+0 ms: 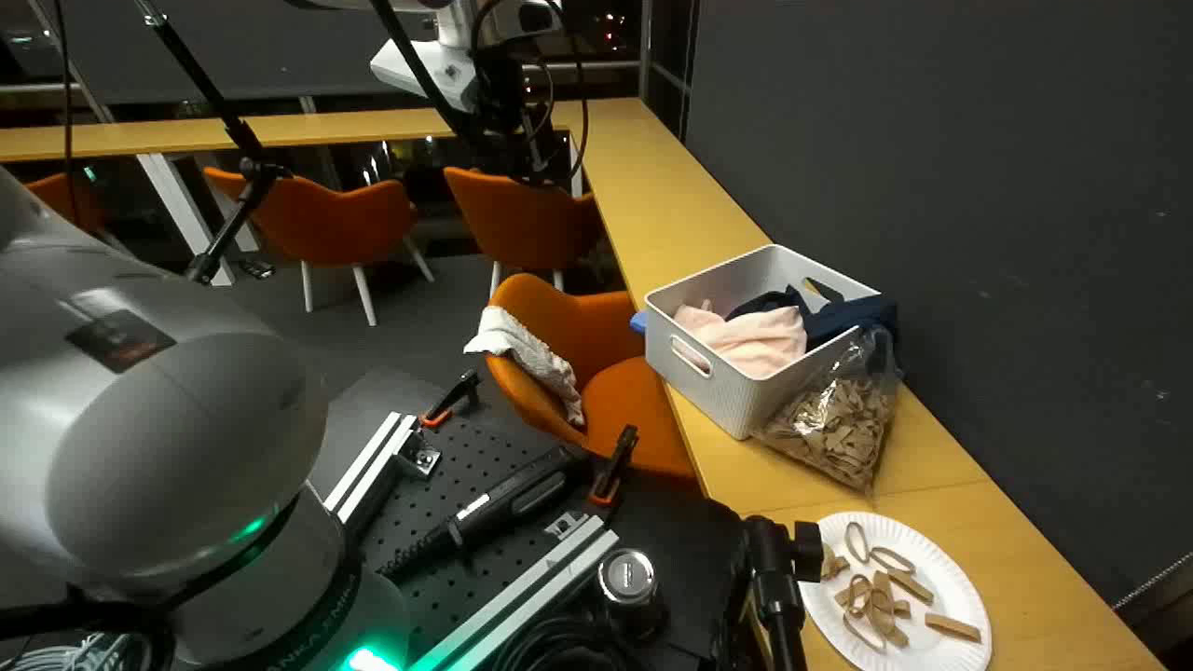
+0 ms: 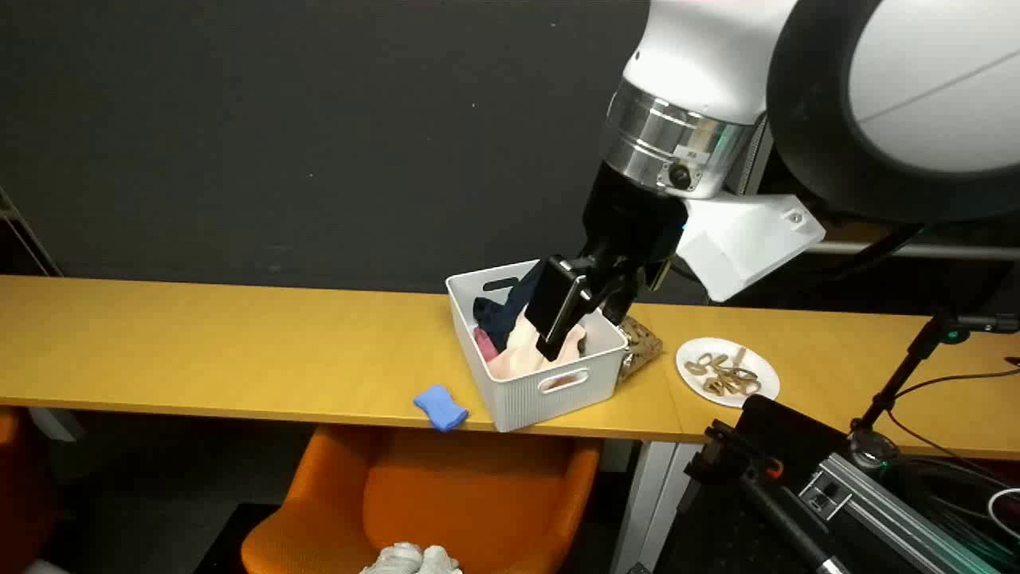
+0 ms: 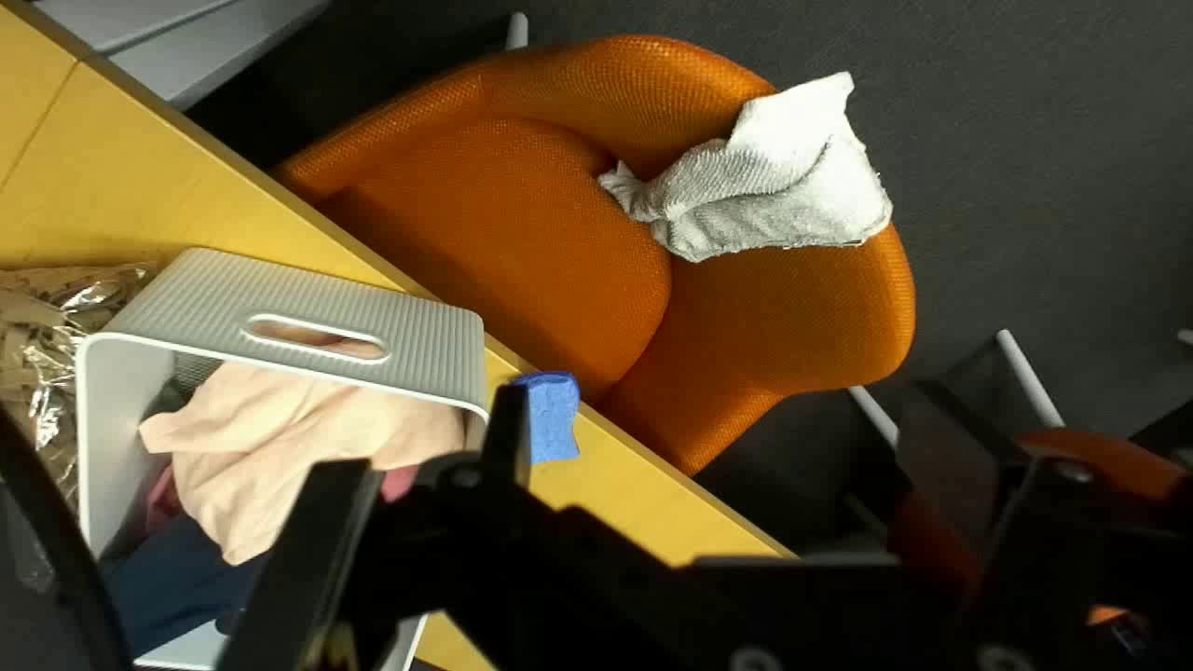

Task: Remove the white cloth from the orange chair and put it in the white basket

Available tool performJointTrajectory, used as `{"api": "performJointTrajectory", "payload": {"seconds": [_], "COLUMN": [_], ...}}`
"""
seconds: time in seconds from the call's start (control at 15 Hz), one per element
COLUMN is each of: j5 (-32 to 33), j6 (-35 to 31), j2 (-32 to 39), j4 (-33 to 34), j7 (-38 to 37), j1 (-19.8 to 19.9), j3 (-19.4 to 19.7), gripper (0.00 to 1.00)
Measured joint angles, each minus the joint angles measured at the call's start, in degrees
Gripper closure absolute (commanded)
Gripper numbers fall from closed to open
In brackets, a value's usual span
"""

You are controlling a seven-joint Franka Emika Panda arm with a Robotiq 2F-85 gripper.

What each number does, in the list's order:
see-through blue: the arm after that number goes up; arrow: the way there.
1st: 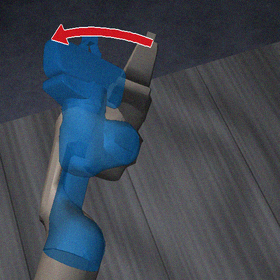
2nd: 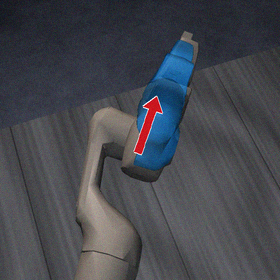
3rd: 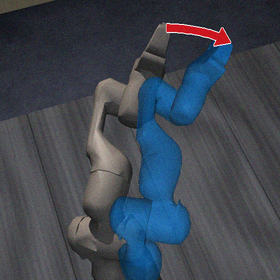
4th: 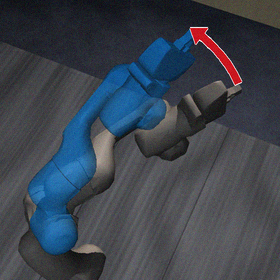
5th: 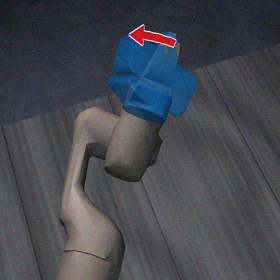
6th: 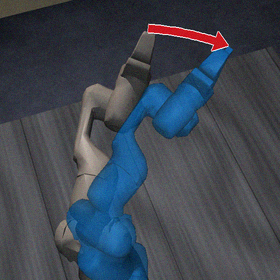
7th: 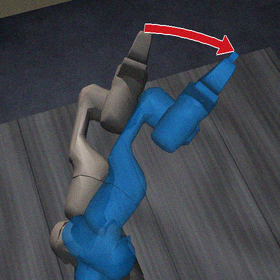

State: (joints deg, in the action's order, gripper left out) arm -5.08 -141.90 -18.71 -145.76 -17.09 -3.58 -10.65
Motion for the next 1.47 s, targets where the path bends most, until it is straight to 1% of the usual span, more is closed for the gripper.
{"api": "performJointTrajectory", "payload": {"seconds": [1.13,1.27,1.47], "j5": [0.2,0.2,0.2], "j6": [-0.2,-1.3,-2.2], "j2": [0.1,0.9,4.5], "j4": [0.2,1.1,4.8], "j7": [0.3,1.5,4.3], "j1": [0.0,0.0,0.2], "j3": [0.3,0.9,2.3], "gripper": [0.00,0.00,0.00]}}
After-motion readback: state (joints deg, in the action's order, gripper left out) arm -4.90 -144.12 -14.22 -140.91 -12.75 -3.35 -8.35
